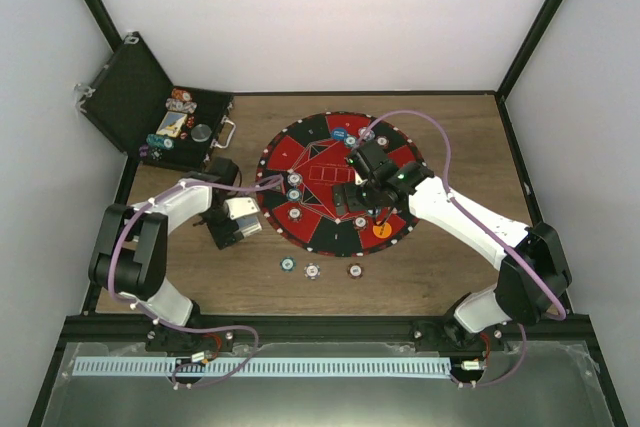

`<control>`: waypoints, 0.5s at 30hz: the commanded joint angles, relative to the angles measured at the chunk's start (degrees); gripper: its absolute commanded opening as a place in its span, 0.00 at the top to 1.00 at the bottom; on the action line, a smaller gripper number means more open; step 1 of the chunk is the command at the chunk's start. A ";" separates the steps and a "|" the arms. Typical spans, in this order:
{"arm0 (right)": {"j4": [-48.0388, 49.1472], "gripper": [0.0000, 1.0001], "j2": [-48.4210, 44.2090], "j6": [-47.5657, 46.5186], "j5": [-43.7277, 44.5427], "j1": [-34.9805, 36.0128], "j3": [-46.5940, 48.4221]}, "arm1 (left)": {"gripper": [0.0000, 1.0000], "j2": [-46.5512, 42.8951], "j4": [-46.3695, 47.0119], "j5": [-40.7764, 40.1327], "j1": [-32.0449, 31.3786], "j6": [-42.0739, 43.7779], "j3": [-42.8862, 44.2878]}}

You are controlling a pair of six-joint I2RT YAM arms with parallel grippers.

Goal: Distribute texas hold em gaming equipment

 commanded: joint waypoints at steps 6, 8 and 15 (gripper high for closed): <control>0.13 0.00 -1.54 -0.72 -0.41 -0.37 0.42 | 0.00 -0.42 1.62 -1.61 0.27 1.37 -2.47; 0.23 0.00 -1.20 -0.68 -0.73 -0.33 0.38 | 0.00 -0.44 1.73 -1.71 0.28 1.49 -2.58; 0.57 0.00 -1.41 -0.68 -1.10 -0.37 -0.13 | 0.00 0.08 2.70 -2.91 0.35 2.13 -2.74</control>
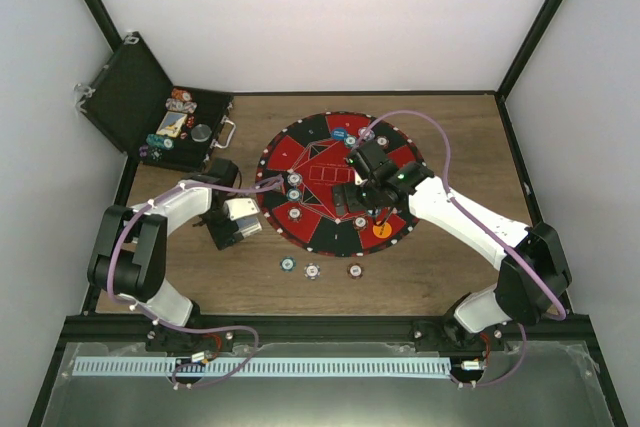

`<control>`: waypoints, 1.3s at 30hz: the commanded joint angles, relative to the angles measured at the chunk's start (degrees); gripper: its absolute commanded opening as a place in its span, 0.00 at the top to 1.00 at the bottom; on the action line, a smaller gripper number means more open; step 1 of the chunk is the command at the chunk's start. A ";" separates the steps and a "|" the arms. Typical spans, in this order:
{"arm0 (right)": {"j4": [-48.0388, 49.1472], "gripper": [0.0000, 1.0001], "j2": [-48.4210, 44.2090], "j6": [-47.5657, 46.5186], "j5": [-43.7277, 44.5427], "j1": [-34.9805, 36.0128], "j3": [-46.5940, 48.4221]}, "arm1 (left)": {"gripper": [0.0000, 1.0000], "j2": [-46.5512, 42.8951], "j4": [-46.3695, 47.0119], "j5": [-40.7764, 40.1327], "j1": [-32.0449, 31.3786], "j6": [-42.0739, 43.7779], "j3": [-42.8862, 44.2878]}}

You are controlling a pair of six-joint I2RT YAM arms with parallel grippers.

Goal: Distribute texas hold em gaming equipment

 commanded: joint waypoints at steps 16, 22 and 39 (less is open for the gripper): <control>1.14 0.01 -1.13 -0.63 -1.46 -0.37 -0.45 | 0.00 1.59 4.75 -2.36 0.75 3.79 -1.06; 1.41 0.02 -1.04 -0.57 -1.83 -0.39 -0.64 | 0.04 2.33 5.74 -3.14 0.75 5.23 -1.37; 1.85 0.05 -1.13 -0.65 -2.09 -0.37 -1.33 | 0.10 4.36 5.12 0.14 0.58 3.03 1.22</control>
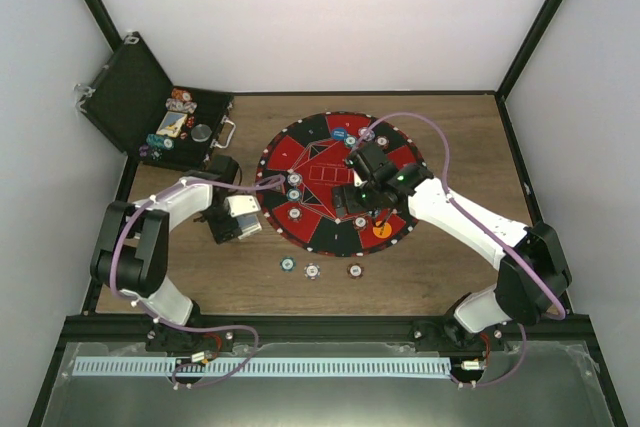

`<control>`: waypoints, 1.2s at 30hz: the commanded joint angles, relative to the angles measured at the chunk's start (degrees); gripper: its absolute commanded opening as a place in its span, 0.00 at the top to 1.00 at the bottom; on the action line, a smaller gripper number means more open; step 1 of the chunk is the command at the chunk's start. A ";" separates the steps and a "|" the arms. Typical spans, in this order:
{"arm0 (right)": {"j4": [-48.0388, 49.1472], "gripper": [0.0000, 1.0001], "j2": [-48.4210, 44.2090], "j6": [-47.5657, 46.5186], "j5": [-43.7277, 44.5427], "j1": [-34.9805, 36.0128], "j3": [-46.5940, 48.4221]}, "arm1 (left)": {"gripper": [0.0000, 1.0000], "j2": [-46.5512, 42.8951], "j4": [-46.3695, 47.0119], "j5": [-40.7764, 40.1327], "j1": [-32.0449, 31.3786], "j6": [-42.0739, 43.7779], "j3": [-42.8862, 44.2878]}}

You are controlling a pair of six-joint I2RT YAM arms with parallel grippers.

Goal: Distribute texas hold em gaming equipment

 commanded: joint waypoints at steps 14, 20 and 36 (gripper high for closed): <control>0.71 0.08 -0.84 -0.59 -0.74 -0.37 -0.40 | 0.15 3.76 4.25 1.99 -0.54 -1.89 -0.68; 0.53 0.09 -0.95 -0.46 -0.77 -0.33 -0.59 | 0.18 3.58 4.77 2.30 -1.02 -1.76 -1.51; 1.34 0.10 -1.19 -0.21 -1.70 -0.38 -1.51 | 0.41 3.29 5.87 -0.99 -1.12 -0.54 -4.14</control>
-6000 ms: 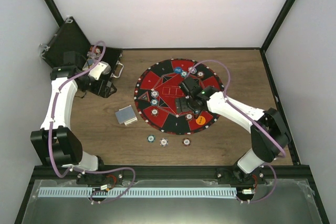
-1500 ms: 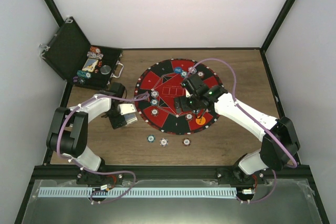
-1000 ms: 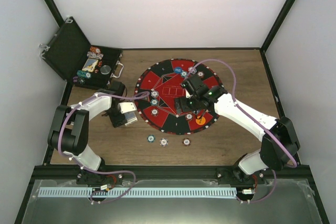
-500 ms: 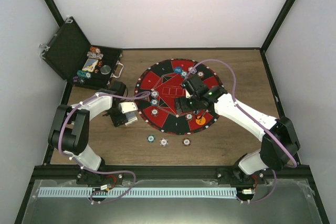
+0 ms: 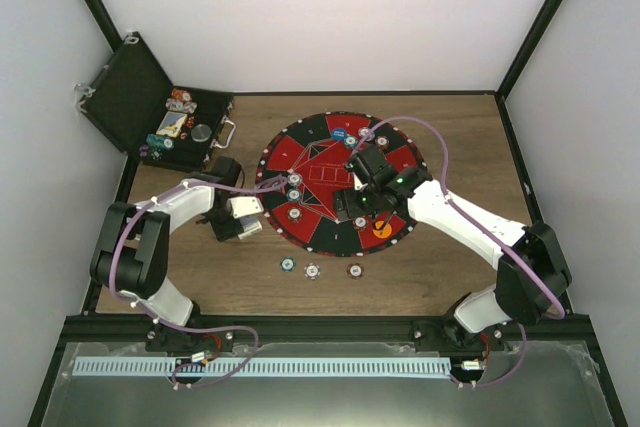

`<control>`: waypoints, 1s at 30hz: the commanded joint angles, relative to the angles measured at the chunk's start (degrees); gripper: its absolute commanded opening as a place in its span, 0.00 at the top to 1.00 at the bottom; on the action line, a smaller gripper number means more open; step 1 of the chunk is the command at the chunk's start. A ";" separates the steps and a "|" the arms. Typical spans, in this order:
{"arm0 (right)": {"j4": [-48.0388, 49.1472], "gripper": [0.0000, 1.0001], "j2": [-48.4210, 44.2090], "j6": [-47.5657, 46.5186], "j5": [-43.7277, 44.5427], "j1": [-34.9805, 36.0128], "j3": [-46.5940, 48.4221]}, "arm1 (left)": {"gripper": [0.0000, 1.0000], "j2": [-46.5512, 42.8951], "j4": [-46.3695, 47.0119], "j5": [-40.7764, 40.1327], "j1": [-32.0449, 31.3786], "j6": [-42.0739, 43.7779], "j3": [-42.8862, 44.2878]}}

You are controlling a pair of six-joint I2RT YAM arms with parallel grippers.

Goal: Distribute texas hold em gaming equipment

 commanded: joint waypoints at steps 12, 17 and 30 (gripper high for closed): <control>1.20 0.10 -1.48 -0.06 -1.07 -0.37 -0.16 | 0.81 -2.25 -1.26 -2.11 0.02 1.48 -0.16; 1.40 0.10 -1.70 0.18 -1.16 -0.41 -0.10 | 0.92 -4.69 -4.50 -1.66 0.02 1.70 1.56; 5.70 0.10 -2.32 2.67 -11.73 -0.37 2.07 | 0.96 -12.89 -16.58 4.48 -7.73 -2.03 10.73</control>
